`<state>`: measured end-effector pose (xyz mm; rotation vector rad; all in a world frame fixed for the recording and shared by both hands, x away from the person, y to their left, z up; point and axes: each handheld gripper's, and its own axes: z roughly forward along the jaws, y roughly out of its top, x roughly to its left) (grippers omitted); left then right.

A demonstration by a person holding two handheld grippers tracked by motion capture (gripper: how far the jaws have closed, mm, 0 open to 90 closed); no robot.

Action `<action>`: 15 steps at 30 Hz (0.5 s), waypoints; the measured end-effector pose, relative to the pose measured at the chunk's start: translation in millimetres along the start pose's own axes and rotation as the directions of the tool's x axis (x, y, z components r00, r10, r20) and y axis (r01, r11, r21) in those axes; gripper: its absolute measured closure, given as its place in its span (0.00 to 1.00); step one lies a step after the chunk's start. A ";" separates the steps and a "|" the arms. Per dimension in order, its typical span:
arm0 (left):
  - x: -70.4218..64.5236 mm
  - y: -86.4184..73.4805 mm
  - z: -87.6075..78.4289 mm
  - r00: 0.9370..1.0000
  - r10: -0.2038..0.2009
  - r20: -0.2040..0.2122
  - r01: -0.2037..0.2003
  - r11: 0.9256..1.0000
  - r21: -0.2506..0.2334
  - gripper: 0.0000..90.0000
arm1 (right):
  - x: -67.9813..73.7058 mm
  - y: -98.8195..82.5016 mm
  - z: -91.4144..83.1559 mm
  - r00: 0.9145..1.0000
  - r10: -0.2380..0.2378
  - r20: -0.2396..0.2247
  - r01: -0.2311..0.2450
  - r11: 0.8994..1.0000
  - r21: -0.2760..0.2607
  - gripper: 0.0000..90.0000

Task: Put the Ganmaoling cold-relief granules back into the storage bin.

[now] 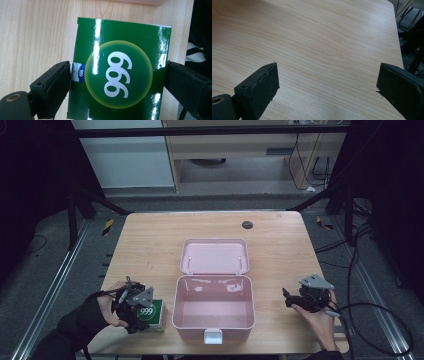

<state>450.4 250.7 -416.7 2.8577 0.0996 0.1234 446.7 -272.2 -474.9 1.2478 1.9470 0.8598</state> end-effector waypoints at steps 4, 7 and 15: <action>1.2 -1.2 4.5 1.000 -0.003 0.004 0.003 1.000 0.009 0.08 | 0.6 -0.4 1.0 1.000 -0.002 0.003 0.002 1.000 0.006 0.05; 2.4 -1.9 9.8 1.000 -0.006 0.013 0.006 1.000 0.018 0.08 | 0.7 -0.7 1.5 1.000 -0.007 0.003 0.007 1.000 0.009 0.05; 4.9 -2.4 18.3 0.999 -0.007 0.036 0.006 1.000 0.030 0.09 | 1.8 -1.2 2.4 1.000 -0.008 -0.002 0.008 1.000 0.019 0.05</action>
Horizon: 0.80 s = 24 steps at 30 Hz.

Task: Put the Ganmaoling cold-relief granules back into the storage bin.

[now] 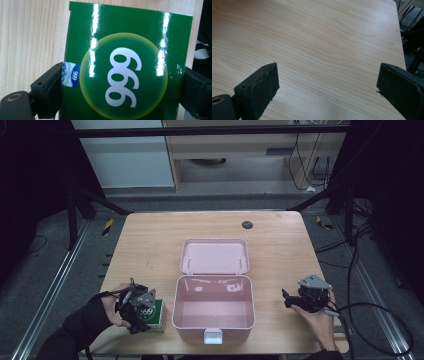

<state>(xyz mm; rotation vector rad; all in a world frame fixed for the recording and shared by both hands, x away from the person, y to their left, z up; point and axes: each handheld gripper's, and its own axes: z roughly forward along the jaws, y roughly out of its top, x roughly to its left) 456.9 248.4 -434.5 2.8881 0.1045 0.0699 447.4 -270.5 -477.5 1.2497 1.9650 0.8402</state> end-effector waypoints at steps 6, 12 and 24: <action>0.9 -0.1 2.3 1.000 0.001 0.009 -0.001 1.000 0.002 0.10 | 0.1 -0.1 0.5 1.000 -0.002 -0.002 0.002 1.000 -0.001 0.05; 2.1 -1.8 0.0 1.000 -0.008 0.019 0.008 1.000 -0.015 0.14 | 0.1 -0.1 0.1 1.000 -0.002 -0.002 0.002 1.000 0.000 0.05; -3.6 -1.2 -16.7 0.999 -0.019 0.032 0.020 1.000 -0.018 0.16 | -0.4 -0.4 0.3 1.000 -0.003 -0.006 0.003 1.000 -0.006 0.06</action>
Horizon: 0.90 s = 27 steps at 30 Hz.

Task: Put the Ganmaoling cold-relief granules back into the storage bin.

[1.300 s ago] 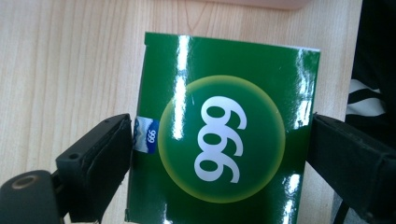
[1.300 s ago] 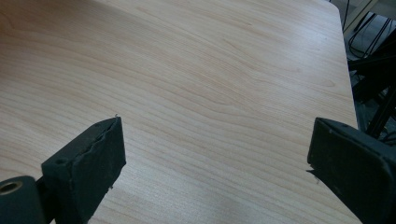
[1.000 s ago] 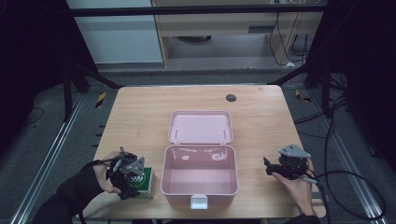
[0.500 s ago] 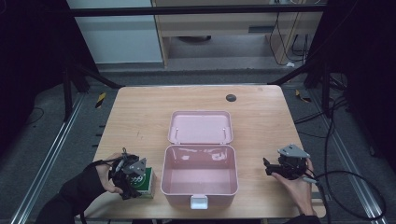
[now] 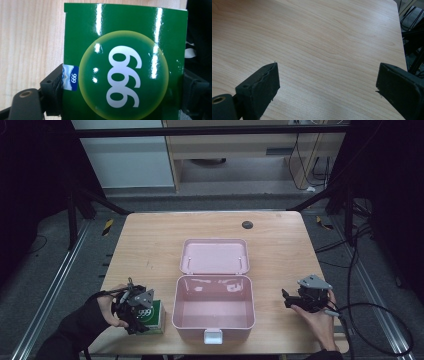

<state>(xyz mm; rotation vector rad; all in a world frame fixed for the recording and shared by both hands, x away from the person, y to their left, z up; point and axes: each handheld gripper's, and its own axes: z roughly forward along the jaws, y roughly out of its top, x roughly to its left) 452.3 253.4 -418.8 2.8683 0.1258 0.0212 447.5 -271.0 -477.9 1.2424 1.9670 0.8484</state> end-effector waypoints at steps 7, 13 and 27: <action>1.2 2.6 -20.0 0.999 -0.033 -0.021 0.032 0.999 -0.031 0.16 | -0.3 -0.8 0.4 1.000 0.000 -0.003 0.000 1.000 -0.001 0.06; 2.4 6.9 -35.2 0.999 -0.044 -0.033 0.043 0.998 -0.038 0.16 | 0.3 -1.1 0.9 1.000 -0.006 0.000 0.006 1.000 0.002 0.06; 3.1 16.8 -74.3 0.996 -0.037 -0.082 0.032 0.997 -0.064 0.16 | 0.7 -1.2 0.8 1.000 -0.005 0.000 0.005 1.000 0.001 0.06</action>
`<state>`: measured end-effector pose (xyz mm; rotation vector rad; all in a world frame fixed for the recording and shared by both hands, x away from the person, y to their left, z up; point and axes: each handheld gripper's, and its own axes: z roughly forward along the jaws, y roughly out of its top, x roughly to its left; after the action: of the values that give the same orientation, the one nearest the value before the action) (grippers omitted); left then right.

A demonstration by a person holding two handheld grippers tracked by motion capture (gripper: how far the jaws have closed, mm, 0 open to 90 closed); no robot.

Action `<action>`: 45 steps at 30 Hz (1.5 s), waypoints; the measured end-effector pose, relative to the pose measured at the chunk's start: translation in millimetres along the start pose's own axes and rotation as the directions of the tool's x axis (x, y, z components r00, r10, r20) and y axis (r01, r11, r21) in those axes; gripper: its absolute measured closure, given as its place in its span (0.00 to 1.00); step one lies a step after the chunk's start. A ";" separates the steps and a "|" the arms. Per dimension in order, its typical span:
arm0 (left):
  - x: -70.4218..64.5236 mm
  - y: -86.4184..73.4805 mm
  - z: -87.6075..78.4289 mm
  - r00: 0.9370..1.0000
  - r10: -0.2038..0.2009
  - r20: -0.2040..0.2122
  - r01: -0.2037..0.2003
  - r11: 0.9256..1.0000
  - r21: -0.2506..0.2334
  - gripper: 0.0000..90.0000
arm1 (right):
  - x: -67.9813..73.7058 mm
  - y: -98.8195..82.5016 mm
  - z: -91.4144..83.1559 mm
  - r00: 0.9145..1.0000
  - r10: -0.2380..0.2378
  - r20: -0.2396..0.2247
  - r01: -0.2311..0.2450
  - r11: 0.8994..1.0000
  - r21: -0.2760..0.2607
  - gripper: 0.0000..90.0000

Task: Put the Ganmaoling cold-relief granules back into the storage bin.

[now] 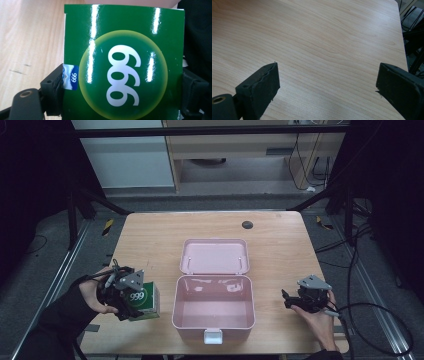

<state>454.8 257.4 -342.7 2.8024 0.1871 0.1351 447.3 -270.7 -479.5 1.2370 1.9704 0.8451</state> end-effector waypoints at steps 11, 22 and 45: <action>0.0 17.6 -20.0 1.000 0.023 -0.018 -0.024 0.999 -0.041 0.16 | -0.6 0.0 -0.3 1.000 -0.004 0.001 0.004 1.000 -0.004 0.06; 1.4 36.0 -35.5 0.999 0.038 -0.024 -0.040 0.996 -0.075 0.16 | -0.7 0.0 -0.4 1.000 -0.005 0.003 0.005 1.000 -0.004 0.06; -3.4 83.0 -42.5 0.996 0.084 0.004 -0.083 0.992 -0.100 0.16 | -1.8 -0.3 -1.0 1.000 -0.005 0.011 0.005 1.000 -0.004 0.06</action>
<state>456.0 192.5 -275.7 2.7111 0.0595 0.1484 447.0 -272.6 -478.8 1.2312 1.9618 0.8377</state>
